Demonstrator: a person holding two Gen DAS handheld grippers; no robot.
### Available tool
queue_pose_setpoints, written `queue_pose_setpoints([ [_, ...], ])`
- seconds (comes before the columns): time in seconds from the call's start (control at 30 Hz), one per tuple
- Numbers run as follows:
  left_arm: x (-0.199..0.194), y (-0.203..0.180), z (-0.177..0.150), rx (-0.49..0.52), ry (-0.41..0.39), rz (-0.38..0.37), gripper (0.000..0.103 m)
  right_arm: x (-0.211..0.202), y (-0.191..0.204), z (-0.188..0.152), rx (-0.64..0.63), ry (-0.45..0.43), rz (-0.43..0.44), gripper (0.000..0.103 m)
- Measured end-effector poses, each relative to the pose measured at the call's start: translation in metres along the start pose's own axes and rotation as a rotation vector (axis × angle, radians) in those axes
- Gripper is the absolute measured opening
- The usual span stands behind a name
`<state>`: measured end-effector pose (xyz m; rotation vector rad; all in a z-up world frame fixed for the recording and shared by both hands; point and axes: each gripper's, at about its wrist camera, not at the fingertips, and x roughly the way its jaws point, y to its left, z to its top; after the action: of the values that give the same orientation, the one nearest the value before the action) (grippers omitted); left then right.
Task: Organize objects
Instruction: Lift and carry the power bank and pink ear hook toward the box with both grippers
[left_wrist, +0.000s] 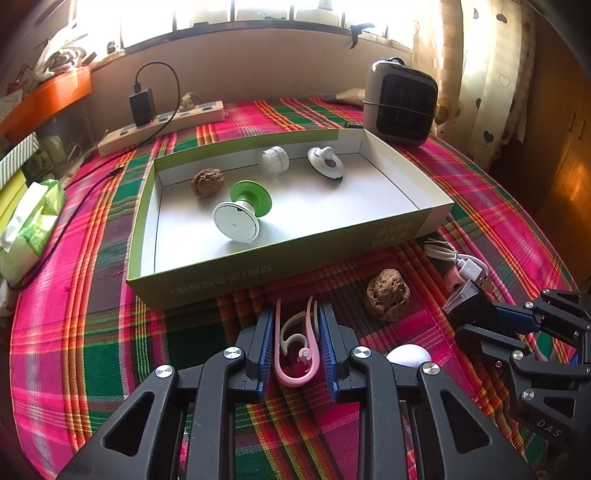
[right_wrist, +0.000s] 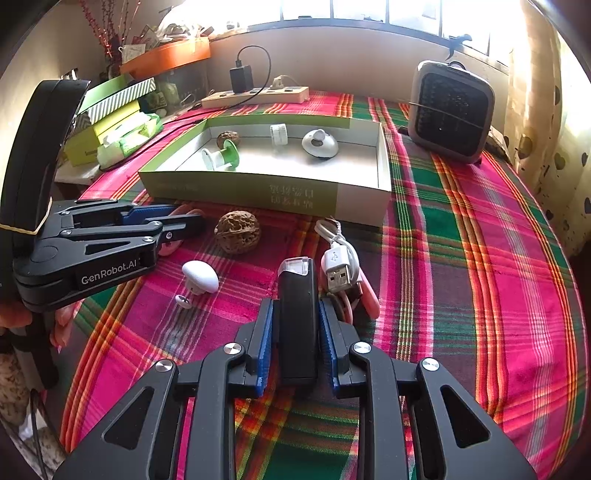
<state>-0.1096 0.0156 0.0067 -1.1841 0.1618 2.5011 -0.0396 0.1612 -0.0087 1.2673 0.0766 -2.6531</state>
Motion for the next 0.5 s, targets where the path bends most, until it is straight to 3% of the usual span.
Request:
queue_pose_setpoints([
  [0.5,-0.010,0.004,0.000,-0.019,-0.021,-0.014,0.021,-0.006,0.002,0.003,0.008,-0.023,0.024,0.025],
])
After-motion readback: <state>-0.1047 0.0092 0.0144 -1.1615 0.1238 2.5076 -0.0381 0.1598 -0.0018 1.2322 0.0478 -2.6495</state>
